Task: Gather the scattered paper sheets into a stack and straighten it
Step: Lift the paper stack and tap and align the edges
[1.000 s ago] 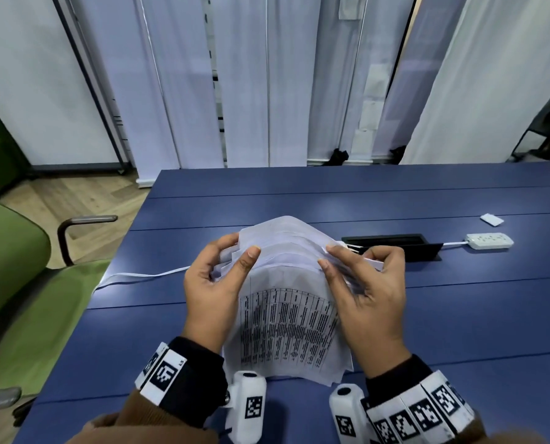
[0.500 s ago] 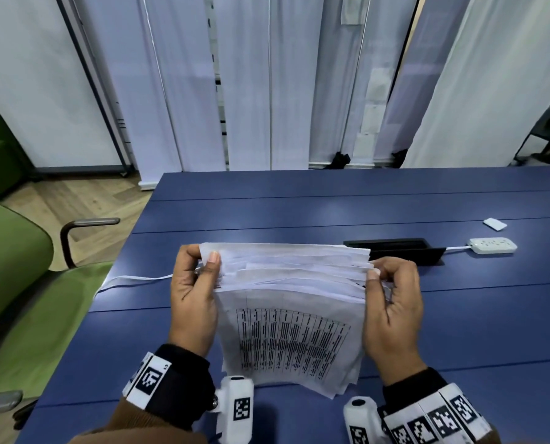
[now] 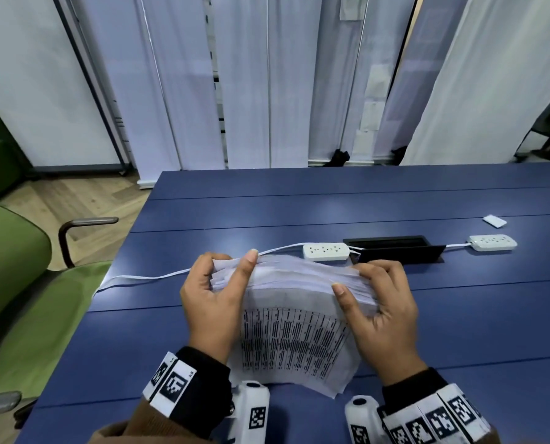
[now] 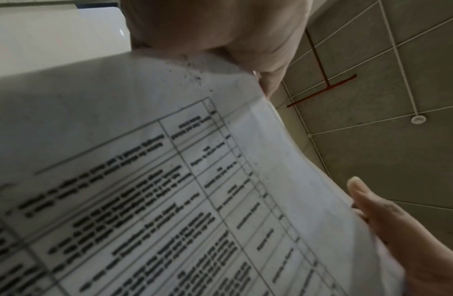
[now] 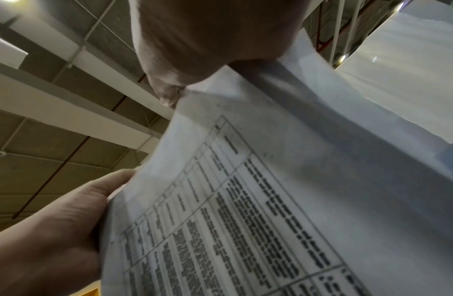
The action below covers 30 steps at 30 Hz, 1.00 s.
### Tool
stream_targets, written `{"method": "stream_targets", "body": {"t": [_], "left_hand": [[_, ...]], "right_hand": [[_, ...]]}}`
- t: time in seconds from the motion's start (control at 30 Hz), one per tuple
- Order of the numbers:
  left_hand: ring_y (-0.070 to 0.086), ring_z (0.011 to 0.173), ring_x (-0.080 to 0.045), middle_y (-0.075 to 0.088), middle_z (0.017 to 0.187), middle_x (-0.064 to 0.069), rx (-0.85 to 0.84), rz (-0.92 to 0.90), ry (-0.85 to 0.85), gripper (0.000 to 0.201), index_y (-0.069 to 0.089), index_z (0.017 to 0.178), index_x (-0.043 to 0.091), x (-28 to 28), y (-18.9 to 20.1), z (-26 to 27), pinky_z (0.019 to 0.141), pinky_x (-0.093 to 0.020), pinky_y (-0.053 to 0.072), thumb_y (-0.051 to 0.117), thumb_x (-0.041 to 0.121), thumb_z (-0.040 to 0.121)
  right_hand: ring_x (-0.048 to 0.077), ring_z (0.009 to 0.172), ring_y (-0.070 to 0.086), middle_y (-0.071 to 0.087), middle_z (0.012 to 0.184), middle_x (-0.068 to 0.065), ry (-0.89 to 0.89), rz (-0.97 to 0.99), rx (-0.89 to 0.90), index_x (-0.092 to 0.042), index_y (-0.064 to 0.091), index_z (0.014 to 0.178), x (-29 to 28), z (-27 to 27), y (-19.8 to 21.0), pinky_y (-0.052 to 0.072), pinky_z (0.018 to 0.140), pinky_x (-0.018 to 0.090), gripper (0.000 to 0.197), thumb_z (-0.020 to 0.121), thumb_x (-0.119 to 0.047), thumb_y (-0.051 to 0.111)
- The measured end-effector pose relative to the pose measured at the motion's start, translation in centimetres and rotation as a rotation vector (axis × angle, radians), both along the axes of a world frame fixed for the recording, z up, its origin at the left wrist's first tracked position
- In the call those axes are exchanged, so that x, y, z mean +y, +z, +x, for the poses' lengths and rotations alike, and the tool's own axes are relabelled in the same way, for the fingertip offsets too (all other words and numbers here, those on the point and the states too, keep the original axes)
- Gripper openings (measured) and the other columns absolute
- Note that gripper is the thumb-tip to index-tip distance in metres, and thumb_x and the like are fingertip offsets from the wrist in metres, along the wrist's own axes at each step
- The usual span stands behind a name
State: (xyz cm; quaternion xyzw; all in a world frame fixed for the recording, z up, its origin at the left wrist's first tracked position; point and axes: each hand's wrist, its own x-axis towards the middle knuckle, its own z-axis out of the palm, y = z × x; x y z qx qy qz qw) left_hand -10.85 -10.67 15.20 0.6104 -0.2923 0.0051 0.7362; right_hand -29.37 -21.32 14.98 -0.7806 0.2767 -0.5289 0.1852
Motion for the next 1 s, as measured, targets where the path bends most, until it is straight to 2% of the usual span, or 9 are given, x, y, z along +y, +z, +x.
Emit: {"method": "stream_targets", "body": {"t": [0.1,0.17,0.23,0.33,0.5,0.63,0.73,0.87,1.0], "left_hand": [[0.052,0.058,-0.005,0.057,0.063,0.007,0.019,-0.032,-0.013,0.032,0.060,0.068,0.013,0.2,-0.1,0.3,0.059,-0.016,0.042,0.072,0.042,0.076],[0.051,0.060,-0.009,0.058,0.065,0.002,0.024,-0.026,-0.007,0.027,0.059,0.067,0.018,0.3,-0.5,0.6,0.060,-0.021,0.042,0.070,0.041,0.077],[0.049,0.065,-0.014,0.057,0.068,-0.004,0.024,-0.019,0.000,0.026,0.057,0.069,0.020,0.4,-0.7,0.6,0.064,-0.028,0.042,0.067,0.043,0.078],[0.046,0.063,-0.006,0.053,0.066,0.013,0.028,-0.036,-0.002,0.028,0.053,0.069,0.018,0.4,-0.6,0.4,0.066,-0.018,0.040,0.069,0.039,0.080],[0.035,0.051,-0.001,0.043,0.053,0.014,0.106,-0.092,0.027,0.034,0.048,0.056,0.026,-0.3,-0.9,0.3,0.052,-0.014,0.033,0.077,0.031,0.075],[0.029,0.048,-0.003,0.038,0.049,0.014,0.103,-0.104,0.060,0.037,0.044,0.054,0.021,-0.4,-1.3,0.4,0.049,-0.015,0.028,0.073,0.032,0.075],[0.029,0.050,-0.005,0.034,0.053,0.008,0.098,-0.131,0.058,0.046,0.039,0.058,0.004,-0.3,-1.5,0.4,0.050,-0.017,0.029,0.073,0.028,0.076],[0.027,0.048,-0.004,0.033,0.051,0.011,0.125,-0.155,0.031,0.045,0.035,0.055,0.010,-0.4,-1.4,0.1,0.050,-0.017,0.028,0.073,0.023,0.076],[0.026,0.046,-0.002,0.031,0.048,0.015,0.097,-0.177,0.016,0.044,0.035,0.055,0.013,-0.7,-0.8,-0.3,0.050,-0.013,0.029,0.072,0.022,0.076]], "right_hand": [[0.013,0.079,0.058,0.061,0.083,-0.009,-0.047,-0.048,0.042,-0.020,0.069,0.087,-0.5,-0.5,-0.3,0.043,0.080,0.049,0.043,0.086,-0.060,0.054],[0.015,0.077,0.059,0.063,0.080,-0.011,-0.040,-0.032,0.021,-0.022,0.069,0.087,-0.7,-0.8,-0.5,0.043,0.077,0.052,0.043,0.083,-0.063,0.056],[0.018,0.081,0.060,0.064,0.087,-0.007,0.017,0.054,-0.073,-0.024,0.067,0.095,-0.7,-1.0,-0.9,0.048,0.076,0.048,0.045,0.080,-0.065,0.059],[0.022,0.094,0.060,0.061,0.101,0.007,0.156,0.301,-0.259,-0.023,0.058,0.112,-0.5,-1.2,-1.7,0.049,0.084,0.031,0.062,0.068,-0.064,0.070],[0.015,0.091,0.058,0.060,0.099,0.004,0.326,0.508,-0.206,-0.027,0.057,0.115,-0.5,-0.8,-3.5,0.049,0.085,0.020,0.090,0.035,-0.053,0.090],[0.021,0.085,0.058,0.061,0.094,-0.001,0.330,0.465,-0.093,-0.027,0.065,0.106,-0.5,-0.9,-3.5,0.051,0.081,0.027,0.074,0.040,-0.042,0.095],[0.016,0.077,0.057,0.059,0.098,-0.004,0.330,0.412,0.047,-0.028,0.068,0.110,-1.1,-1.2,-3.5,0.052,0.075,0.022,0.071,0.045,-0.037,0.094],[0.008,0.071,0.059,0.059,0.098,-0.008,0.376,0.444,0.163,-0.025,0.075,0.095,-2.0,-1.3,-4.2,0.046,0.070,0.011,0.047,0.053,-0.009,0.089],[0.001,0.091,0.063,0.069,0.089,-0.015,0.267,0.368,0.199,-0.031,0.071,0.071,-2.2,-1.5,-4.2,0.048,0.078,0.013,0.009,0.064,-0.025,0.069]]}}
